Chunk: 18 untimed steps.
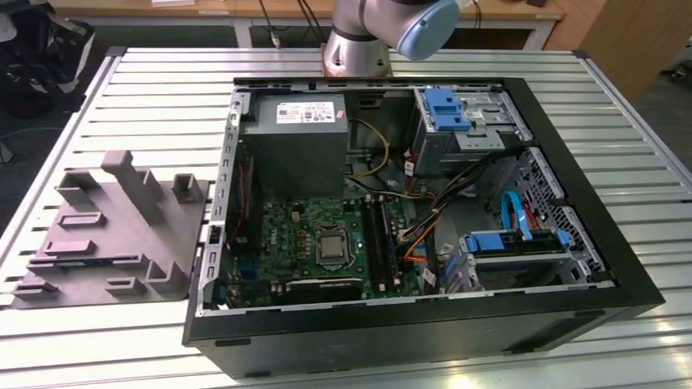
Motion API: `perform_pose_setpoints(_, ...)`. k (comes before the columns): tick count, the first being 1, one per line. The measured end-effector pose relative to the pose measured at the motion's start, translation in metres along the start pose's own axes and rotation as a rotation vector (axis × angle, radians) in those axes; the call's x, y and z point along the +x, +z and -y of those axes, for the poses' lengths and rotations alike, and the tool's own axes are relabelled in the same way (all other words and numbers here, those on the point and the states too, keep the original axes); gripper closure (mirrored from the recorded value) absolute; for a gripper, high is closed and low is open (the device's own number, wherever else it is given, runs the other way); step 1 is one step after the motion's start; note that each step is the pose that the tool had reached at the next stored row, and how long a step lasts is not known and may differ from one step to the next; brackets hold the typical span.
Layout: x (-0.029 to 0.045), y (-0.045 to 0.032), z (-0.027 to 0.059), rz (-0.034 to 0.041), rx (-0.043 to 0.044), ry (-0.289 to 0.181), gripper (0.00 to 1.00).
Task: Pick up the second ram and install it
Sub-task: 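Reach for the second ram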
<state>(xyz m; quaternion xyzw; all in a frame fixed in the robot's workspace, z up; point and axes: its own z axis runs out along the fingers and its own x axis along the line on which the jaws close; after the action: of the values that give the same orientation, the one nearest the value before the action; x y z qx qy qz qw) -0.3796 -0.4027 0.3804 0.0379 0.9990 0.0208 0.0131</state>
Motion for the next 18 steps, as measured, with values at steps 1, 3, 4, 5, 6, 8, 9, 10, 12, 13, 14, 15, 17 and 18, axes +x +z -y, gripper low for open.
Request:
perform_pose_setpoints(1, 0.0017, 0.0004, 0.0011, 0.0, 0.0, 0.0, 0.89)
perform_pose_setpoints(3, 0.0045, 0.001, 0.004, 0.0, 0.0, 0.0, 0.89)
perform_pose_setpoints(4, 0.0056, 0.0012, 0.0059, 0.0, 0.0001, 0.0, 0.89)
perform_pose_setpoints(5, 0.0064, 0.0013, 0.0078, -0.0001, 0.0002, 0.0, 0.89)
perform_pose_setpoints(6, 0.007, 0.0016, 0.0097, 0.0, 0.0001, 0.0, 0.89)
perform_pose_setpoints(8, 0.0082, 0.002, 0.0143, 0.0, 0.0001, 0.0, 0.89)
perform_pose_setpoints(9, 0.0087, 0.0023, 0.0169, 0.0, 0.0001, 0.0, 0.89)
perform_pose_setpoints(10, 0.0091, 0.0026, 0.0194, 0.0, 0.0001, 0.0, 0.89)
perform_pose_setpoints(12, 0.0099, 0.0031, 0.0242, 0.0, 0.0002, 0.0, 0.89)
perform_pose_setpoints(13, 0.0103, 0.0034, 0.0267, 0.0, 0.0001, 0.0, 0.89)
perform_pose_setpoints(14, 0.0107, 0.0038, 0.0294, 0.0001, 0.0, 0.0, 0.89)
perform_pose_setpoints(15, 0.011, 0.0042, 0.0321, 0.0001, 0.0001, 0.0, 0.89)
perform_pose_setpoints(17, 0.0117, 0.0047, 0.0374, -0.0001, 0.0002, 0.0, 0.89)
perform_pose_setpoints(18, 0.0119, 0.0051, 0.0399, 0.0, 0.0001, 0.0, 0.89)
